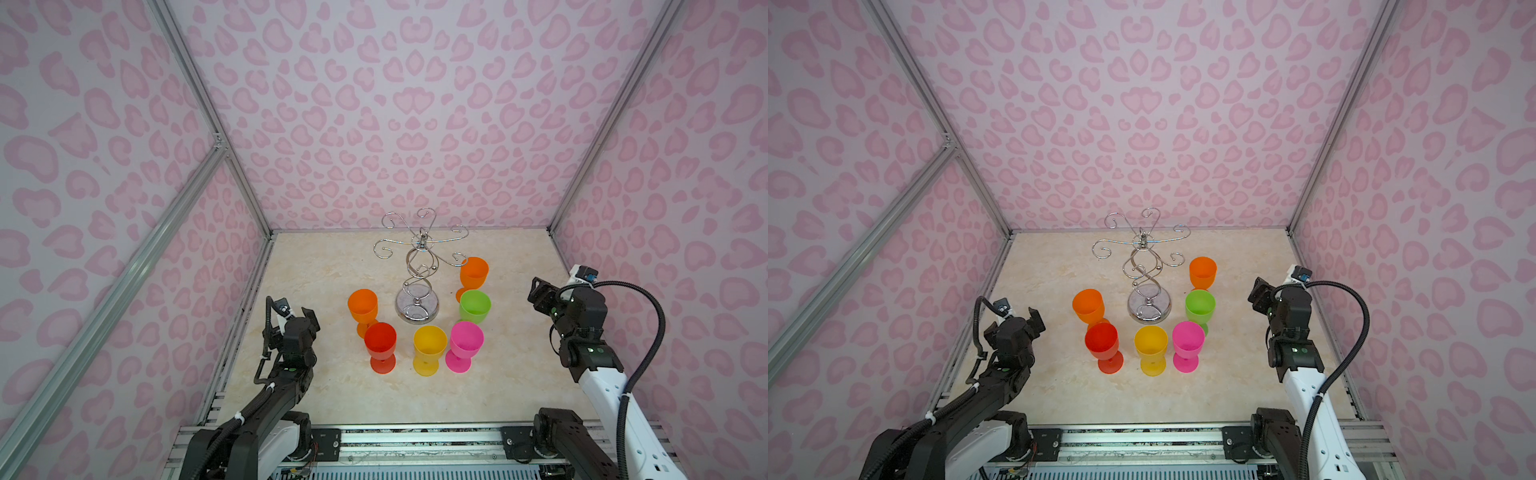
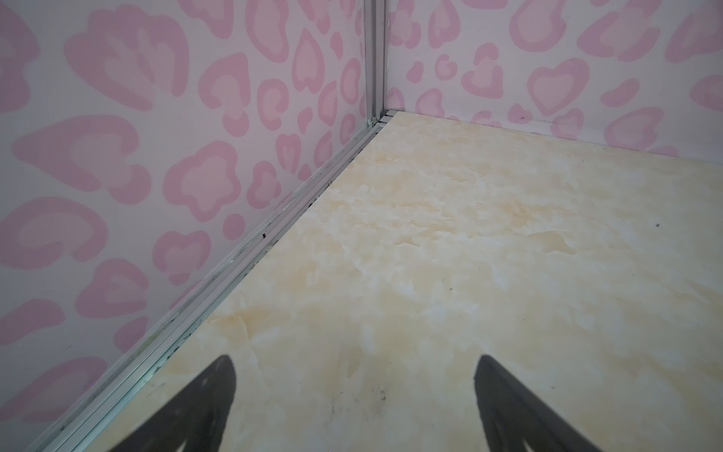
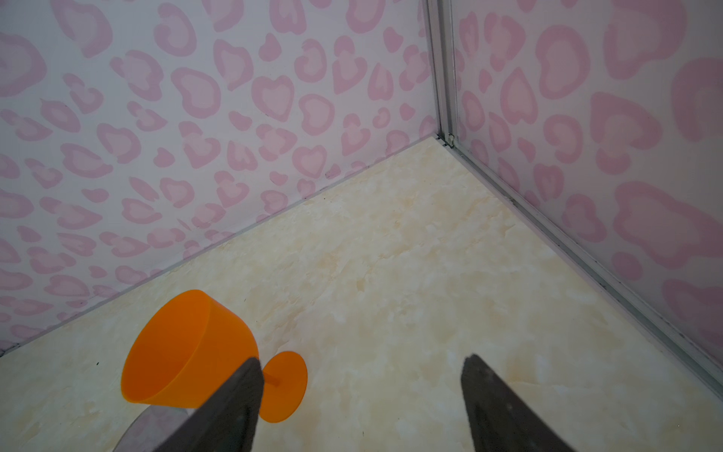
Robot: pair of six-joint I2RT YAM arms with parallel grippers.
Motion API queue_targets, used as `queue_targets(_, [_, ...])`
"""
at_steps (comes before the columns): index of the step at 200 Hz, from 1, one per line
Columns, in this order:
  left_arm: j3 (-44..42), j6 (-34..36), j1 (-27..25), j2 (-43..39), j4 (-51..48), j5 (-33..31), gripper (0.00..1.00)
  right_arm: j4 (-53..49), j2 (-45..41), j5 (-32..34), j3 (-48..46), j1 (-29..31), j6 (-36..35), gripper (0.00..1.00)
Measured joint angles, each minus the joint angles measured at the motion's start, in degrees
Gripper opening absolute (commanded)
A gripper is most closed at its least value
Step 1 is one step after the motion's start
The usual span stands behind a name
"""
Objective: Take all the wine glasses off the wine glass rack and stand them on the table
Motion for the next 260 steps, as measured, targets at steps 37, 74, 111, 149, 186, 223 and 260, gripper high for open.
queue_targets(37, [7.08, 4.57, 1.07, 16.20, 10.01, 6.32, 0.97, 7.28, 2.03, 8.81, -5.53, 3.54, -2.93, 0.89])
queue_targets(74, [9.46, 4.52, 4.74, 21.20, 13.64, 10.36, 0.96, 20.90, 7.50, 18.21, -13.03, 4.33, -7.72, 0.89])
queue_targets(111, [9.42, 4.24, 5.38, 21.20, 14.62, 12.55, 0.97, 33.53, 20.94, 22.82, -14.64, 5.55, -11.63, 0.90])
queue_targets(149, [9.42, 4.09, 5.53, 21.20, 14.75, 12.94, 0.97, 47.87, 37.79, 25.33, -13.81, 9.64, -17.66, 0.93])
queue_targets(186, [9.42, 4.07, 5.53, 21.20, 14.91, 13.11, 0.97, 54.73, 39.50, 28.92, -12.98, 11.82, -20.17, 0.94])
queue_targets(223, [9.42, 4.07, 5.53, 21.22, 14.91, 13.11, 0.97, 56.94, 39.76, 29.92, -13.20, 11.98, -20.72, 0.95])
queue_targets(260, [6.36, 4.28, 5.53, 22.82, 20.94, 14.29, 0.98, 57.22, 39.95, 28.37, -13.11, 10.71, -20.70, 1.00])
